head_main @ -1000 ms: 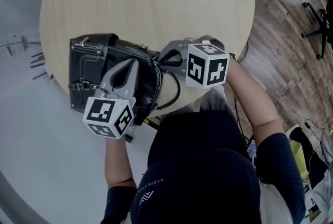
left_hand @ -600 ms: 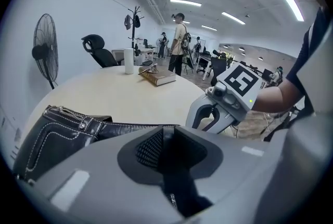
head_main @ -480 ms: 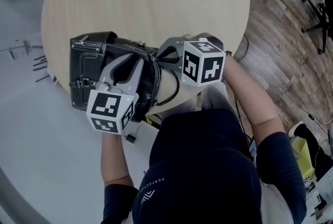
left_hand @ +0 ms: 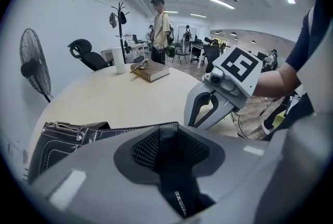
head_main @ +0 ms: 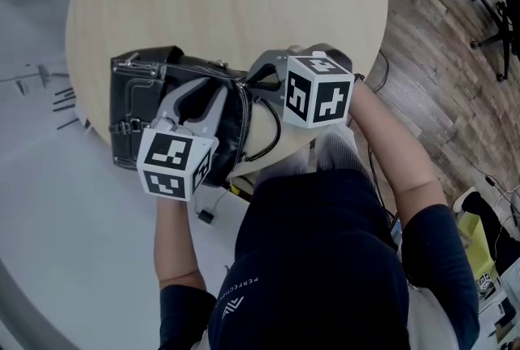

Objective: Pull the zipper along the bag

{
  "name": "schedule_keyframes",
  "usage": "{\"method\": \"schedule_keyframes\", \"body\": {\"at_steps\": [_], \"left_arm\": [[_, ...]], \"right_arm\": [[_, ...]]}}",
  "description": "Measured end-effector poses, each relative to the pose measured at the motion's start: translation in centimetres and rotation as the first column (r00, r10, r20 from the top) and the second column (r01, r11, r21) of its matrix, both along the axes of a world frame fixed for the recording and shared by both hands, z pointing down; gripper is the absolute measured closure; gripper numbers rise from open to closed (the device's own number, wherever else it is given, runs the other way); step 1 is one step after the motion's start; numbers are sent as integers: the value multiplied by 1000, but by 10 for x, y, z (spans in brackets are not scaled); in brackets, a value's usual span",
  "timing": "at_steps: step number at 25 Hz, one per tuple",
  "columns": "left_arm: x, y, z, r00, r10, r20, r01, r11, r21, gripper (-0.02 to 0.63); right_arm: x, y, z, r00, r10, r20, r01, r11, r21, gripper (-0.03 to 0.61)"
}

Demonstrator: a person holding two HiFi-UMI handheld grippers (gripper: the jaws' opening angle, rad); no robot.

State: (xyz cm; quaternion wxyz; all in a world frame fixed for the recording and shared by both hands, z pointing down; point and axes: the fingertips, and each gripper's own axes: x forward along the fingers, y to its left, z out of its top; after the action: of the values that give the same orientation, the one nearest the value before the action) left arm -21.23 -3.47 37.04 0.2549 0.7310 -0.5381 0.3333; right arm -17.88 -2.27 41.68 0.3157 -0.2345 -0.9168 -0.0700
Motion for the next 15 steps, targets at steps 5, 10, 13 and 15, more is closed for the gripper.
{"method": "schedule_keyframes", "body": {"at_steps": [5, 10, 13, 15], "left_arm": [[0, 0, 1, 1000, -6, -6, 6, 1000, 3, 492], [0, -2, 0, 1000, -14, -17, 15, 1000, 6, 492], [-1, -2, -1, 1000, -16, -10, 16, 1000, 9, 492], [-1, -1, -1, 1000, -21, -8, 21, 1000, 13, 491]], "right_arm": [[2, 3, -2, 998, -52, -23, 53, 998, 29, 568], [6, 6, -5, 995, -94, -43, 96, 995, 35, 568], [6, 8, -5, 995, -88, -42, 89, 996, 29, 568], [6, 10, -5, 996, -78, -38, 78, 997, 15, 568]]}}
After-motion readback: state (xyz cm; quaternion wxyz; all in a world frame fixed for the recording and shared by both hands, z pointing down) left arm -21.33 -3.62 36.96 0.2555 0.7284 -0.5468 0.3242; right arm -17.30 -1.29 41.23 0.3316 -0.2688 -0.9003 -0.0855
